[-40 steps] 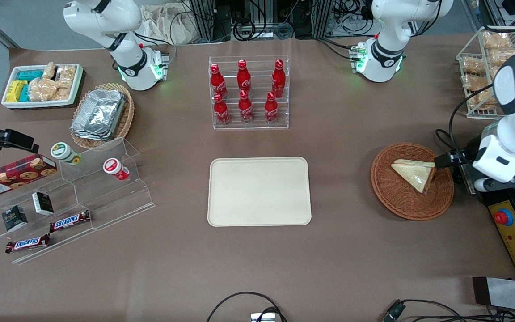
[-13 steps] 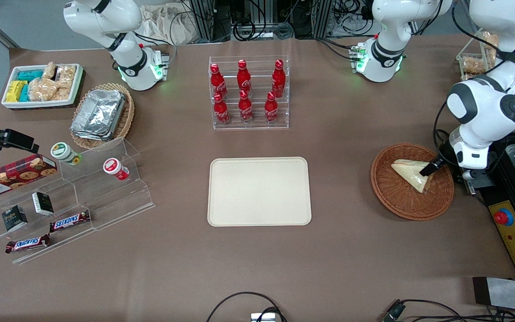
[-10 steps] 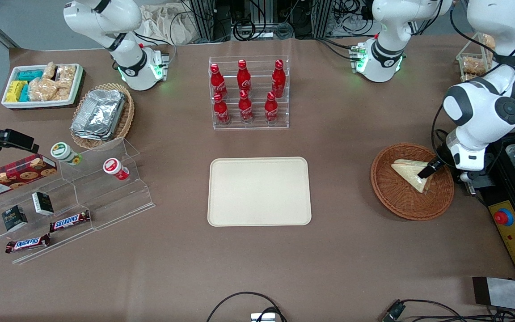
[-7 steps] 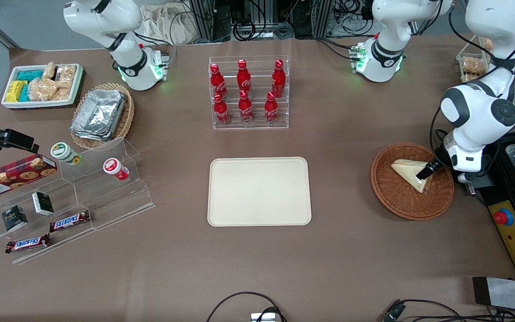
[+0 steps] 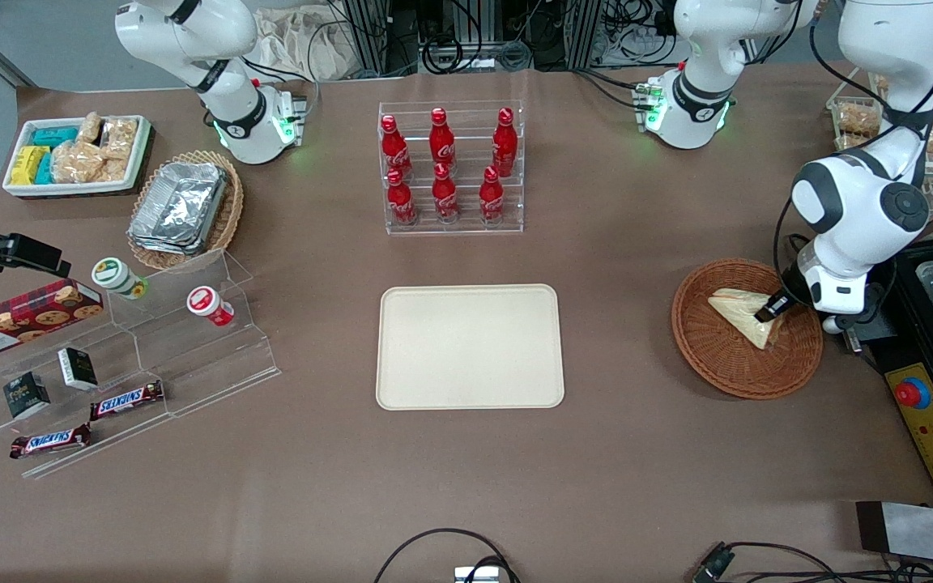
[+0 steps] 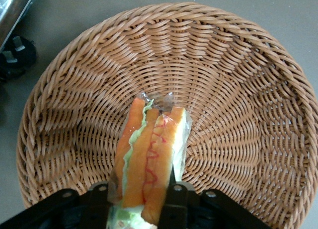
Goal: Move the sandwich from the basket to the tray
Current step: 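Lower the left gripper and close it on the wrapped sandwich, then lift the sandwich out of the basket with the left gripper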
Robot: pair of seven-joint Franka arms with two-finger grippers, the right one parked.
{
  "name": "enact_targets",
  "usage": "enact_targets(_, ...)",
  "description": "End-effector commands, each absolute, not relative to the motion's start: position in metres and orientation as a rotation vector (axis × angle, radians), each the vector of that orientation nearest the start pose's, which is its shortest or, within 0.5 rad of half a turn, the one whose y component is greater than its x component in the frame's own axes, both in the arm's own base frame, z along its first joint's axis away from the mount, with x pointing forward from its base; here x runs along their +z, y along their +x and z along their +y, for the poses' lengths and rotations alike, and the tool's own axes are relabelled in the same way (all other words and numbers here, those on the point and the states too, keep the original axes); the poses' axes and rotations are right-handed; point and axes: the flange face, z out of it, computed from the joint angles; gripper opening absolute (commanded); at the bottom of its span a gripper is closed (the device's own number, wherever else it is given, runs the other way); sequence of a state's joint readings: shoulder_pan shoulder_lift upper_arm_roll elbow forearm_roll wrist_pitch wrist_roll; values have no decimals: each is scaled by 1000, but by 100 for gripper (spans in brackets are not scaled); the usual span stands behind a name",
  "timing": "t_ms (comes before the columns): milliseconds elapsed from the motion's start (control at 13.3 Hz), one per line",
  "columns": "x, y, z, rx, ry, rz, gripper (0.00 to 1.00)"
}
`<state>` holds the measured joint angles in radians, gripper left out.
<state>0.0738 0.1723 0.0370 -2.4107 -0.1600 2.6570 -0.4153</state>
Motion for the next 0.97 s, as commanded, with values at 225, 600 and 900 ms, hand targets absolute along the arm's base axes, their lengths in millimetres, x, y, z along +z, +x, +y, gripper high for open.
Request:
enact_targets(225,280,508,42,-173,-3076,-1011,17)
enact_targets(600,299,517,25,-204,-3105,-940,16)
enact_targets(900,316,530,4,-200,-3122,-801,15)
